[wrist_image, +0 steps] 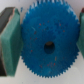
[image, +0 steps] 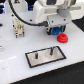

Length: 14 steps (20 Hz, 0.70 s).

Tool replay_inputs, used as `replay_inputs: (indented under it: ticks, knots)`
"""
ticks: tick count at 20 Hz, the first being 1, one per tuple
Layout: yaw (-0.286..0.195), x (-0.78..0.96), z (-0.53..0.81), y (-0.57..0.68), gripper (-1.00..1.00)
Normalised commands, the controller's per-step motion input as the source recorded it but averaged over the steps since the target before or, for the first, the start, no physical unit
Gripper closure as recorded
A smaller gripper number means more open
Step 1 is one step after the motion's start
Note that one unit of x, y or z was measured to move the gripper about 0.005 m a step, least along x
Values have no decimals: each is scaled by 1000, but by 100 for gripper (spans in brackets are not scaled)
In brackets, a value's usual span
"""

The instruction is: Insert the blue gear onto the right peg, followed by the red gear

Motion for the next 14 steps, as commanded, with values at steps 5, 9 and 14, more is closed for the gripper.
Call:
replay_inputs:
  ticks: [5, 9, 14]
  knots:
    - [0, 270, 449, 11, 100]
    - [0, 453, 488, -32, 100]
    - [0, 594, 496, -78, 100]
